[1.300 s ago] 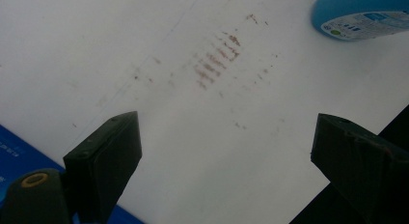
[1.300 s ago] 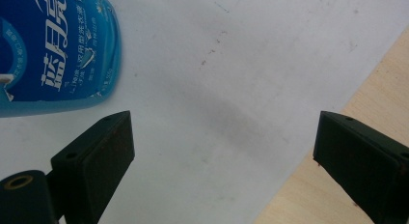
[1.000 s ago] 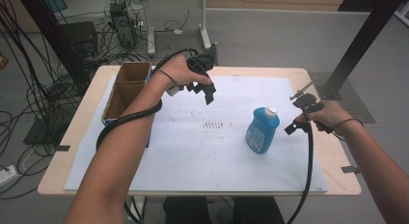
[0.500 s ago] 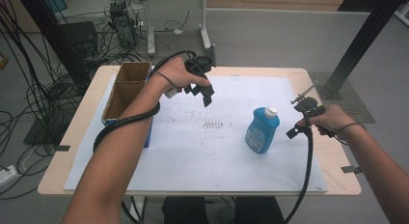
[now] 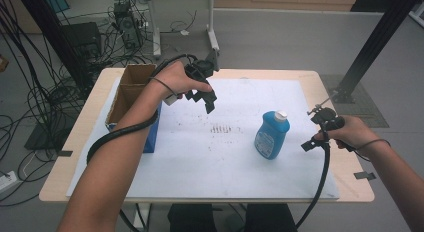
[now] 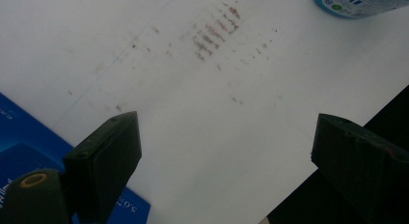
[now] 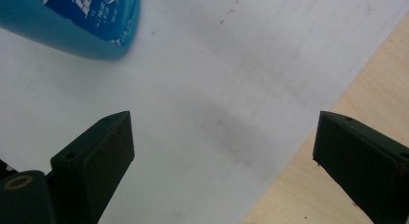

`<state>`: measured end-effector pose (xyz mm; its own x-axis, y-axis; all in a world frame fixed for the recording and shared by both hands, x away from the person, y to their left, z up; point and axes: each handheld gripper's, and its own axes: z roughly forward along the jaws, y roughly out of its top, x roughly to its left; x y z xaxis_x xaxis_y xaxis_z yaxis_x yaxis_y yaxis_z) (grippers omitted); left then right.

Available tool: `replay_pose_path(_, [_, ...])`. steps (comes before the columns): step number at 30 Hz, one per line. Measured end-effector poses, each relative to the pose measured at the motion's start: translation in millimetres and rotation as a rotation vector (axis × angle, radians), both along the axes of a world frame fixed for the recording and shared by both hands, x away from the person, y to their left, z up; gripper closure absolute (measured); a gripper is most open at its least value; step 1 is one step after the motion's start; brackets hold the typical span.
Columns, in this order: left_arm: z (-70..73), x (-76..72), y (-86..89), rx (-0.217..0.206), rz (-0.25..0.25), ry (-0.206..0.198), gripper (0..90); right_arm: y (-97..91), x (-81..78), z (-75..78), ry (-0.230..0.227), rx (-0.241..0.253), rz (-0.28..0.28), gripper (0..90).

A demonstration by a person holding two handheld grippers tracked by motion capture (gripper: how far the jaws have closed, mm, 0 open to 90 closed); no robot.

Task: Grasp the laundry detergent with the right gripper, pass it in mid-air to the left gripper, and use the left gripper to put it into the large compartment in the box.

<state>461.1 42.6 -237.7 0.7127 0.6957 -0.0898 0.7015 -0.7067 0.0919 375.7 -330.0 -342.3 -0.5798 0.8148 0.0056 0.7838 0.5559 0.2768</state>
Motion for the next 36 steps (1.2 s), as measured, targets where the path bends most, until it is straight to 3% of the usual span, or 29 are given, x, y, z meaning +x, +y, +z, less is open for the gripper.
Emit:
replay_pose_path(16, [-1.5,-16.7,16.3,0.007,0.057,0.012,10.8,6.5,-28.7,-14.6,-0.018,0.085,0.027,5.9])
replay_pose_path(36, [-9.7,-45.2,26.5,0.022,0.058,0.023,10.7,11.4,-54.0,-29.1,-0.096,0.161,0.063,5.5])
